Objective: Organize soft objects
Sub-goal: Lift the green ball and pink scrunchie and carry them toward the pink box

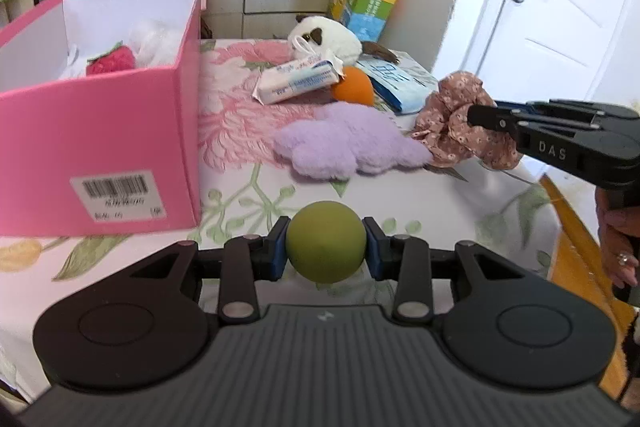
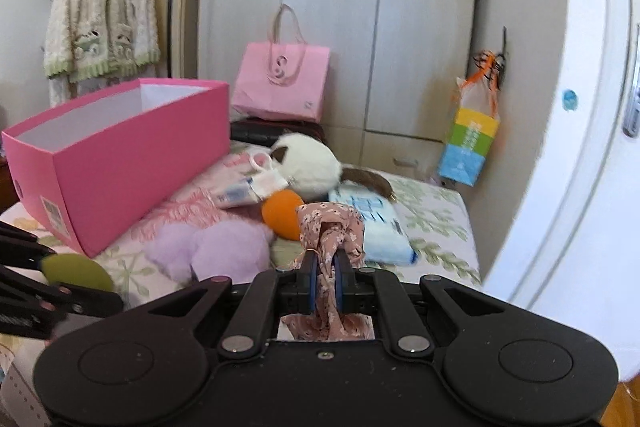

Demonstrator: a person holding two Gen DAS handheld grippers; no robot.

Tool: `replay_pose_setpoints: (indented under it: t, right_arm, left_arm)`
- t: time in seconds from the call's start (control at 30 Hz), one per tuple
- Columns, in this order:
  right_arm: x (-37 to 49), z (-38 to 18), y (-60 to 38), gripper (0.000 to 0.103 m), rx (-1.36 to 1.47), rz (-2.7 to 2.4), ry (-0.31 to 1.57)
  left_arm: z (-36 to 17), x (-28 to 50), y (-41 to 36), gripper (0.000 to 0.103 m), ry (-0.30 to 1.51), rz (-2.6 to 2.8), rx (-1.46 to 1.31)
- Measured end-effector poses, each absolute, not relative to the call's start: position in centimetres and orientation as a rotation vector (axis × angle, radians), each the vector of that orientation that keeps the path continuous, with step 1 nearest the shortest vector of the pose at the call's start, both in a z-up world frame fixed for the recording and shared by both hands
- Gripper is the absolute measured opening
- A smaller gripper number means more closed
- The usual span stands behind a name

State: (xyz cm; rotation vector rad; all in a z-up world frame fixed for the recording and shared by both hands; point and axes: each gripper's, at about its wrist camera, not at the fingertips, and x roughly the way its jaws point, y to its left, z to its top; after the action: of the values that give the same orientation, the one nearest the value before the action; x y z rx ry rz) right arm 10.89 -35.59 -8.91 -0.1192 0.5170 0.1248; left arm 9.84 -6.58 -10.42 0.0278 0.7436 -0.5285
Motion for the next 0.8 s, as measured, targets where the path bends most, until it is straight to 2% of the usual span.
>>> replay_pose_setpoints:
  t: [0.37,0.8]
  right_arm:
    - [7.2,-8.7,-34.9,0.01,-0.082,0.172,0.585]
    - [4.3,-6.8,-29.9,0.01,-0.01,0.473,0.672]
  left_arm:
    - [-9.4,7.9,-3.7,0.037,0.735,-0.502,0.049]
    - [-8.7,6.2,-0.3,0.037,0.826,-0.549,0.04]
